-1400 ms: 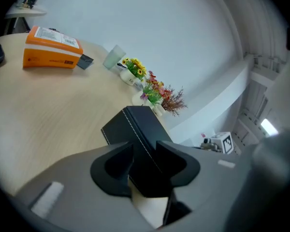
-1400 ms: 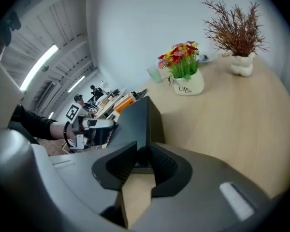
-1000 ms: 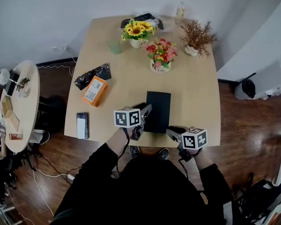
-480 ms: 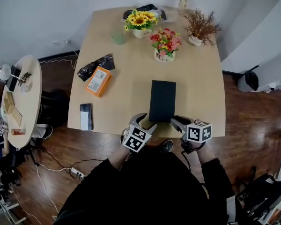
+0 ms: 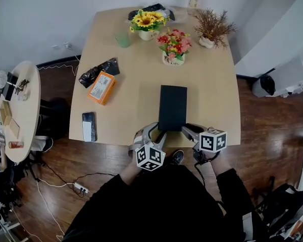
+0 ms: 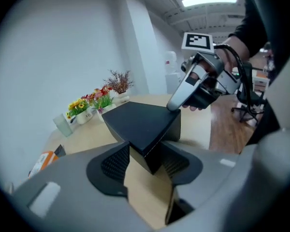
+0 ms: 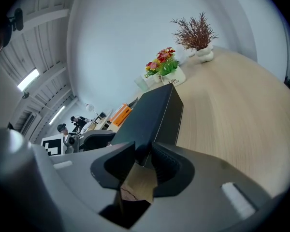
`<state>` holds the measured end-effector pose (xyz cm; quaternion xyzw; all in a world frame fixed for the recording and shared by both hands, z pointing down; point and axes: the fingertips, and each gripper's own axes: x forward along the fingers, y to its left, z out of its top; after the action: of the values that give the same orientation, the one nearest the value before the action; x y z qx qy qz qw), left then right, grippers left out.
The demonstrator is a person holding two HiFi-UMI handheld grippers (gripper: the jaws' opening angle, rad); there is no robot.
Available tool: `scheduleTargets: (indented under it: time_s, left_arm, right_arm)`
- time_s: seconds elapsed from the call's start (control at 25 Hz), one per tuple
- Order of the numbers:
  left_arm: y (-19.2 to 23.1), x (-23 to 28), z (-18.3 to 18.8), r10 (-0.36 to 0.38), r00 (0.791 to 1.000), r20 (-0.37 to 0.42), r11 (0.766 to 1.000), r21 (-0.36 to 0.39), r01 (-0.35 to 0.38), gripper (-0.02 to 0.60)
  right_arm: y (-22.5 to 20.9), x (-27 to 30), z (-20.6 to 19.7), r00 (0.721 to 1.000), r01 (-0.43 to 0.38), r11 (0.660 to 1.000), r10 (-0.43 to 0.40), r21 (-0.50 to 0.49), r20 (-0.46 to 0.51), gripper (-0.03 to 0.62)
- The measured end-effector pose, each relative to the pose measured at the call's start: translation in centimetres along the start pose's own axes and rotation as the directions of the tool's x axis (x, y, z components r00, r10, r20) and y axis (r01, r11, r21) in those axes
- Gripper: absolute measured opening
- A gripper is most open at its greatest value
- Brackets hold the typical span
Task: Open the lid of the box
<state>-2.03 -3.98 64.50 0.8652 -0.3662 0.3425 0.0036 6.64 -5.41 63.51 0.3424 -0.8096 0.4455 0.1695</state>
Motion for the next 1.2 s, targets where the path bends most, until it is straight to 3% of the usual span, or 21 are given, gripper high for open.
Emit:
scheduleTargets:
  time_s: [0.12,0.28,0.4,0.52,0.6,0.68,0.8,0.88,0.96,1.08,1.16,1.2]
  left_arm:
    - [0.0,-0.2,0.2,0.071,0.997,0.033,0.987,0.14,-0.075,0.184]
    - [0.3,-0.4,0.2,0.122,0.992,0.041,0.942,0.309,-0.129,0.209]
    - [0.4,-1.8,2.3,0.08,0.99,0.118,0.948,0.299,-0.112,0.21]
    - [-0.3,-3.7,7.2,-0.013,0.964,0.265,0.976,0.213,-0.045,0.19]
    - [-1.4,-4.0,10.3,-0.084,0.942,0.324,0.982,0.186,0.024,0.189]
    - [-3.0,-3.6,12.8,-0.153,0.924,0.352,0.975,0.206,0.083,0.183]
    - [-5.7,-2.3,14.6,-0.247,0.91,0.333,0.948,0.277,0.156,0.179]
    - [-6.6,-1.7,14.7,-0.275,0.91,0.309,0.942,0.275,0.192,0.179]
    - [-6.1,-1.8,14.5,-0.269,0.913,0.307,0.957,0.192,0.217,0.179]
    - [-2.9,-2.1,13.4,-0.207,0.929,0.306,0.972,-0.048,0.232,0.178]
    - [0.4,-2.7,12.1,-0.13,0.943,0.306,0.944,-0.253,0.212,0.173]
    - [2.3,-3.3,11.4,-0.082,0.948,0.309,0.911,-0.363,0.197,0.169]
  right_arm:
    - [0.0,-0.1,0.0,1.0,-0.002,1.0,0.002,-0.001,-0.005,0.106]
    - [0.2,0.1,0.1,1.0,-0.017,1.0,0.017,0.004,-0.009,0.107]
    - [0.2,-0.1,0.1,0.997,-0.072,0.996,0.071,0.059,0.022,0.107]
    - [0.1,-0.9,0.6,0.993,-0.101,0.99,0.094,0.098,0.076,0.104]
    - [-0.4,-1.9,1.2,0.992,-0.044,0.997,0.037,0.063,0.119,0.095]
    - [-0.9,-3.2,1.9,0.985,0.051,0.999,-0.048,-0.01,0.163,0.06]
    - [-2.2,-5.7,2.7,0.962,0.176,0.981,-0.155,-0.076,0.223,0.04]
    - [-4.2,-8.0,3.0,0.926,0.29,0.954,-0.261,-0.072,0.271,0.04]
    - [-6.7,-11.0,3.0,0.865,0.419,0.907,-0.388,-0.033,0.32,0.04]
    - [-9.0,-15.3,3.1,0.781,0.52,0.853,-0.494,0.041,0.382,0.034]
    - [-9.0,-17.3,3.9,0.741,0.547,0.835,-0.512,0.052,0.434,0.031]
    - [-8.5,-17.9,4.6,0.726,0.556,0.83,-0.509,0.042,0.462,0.029]
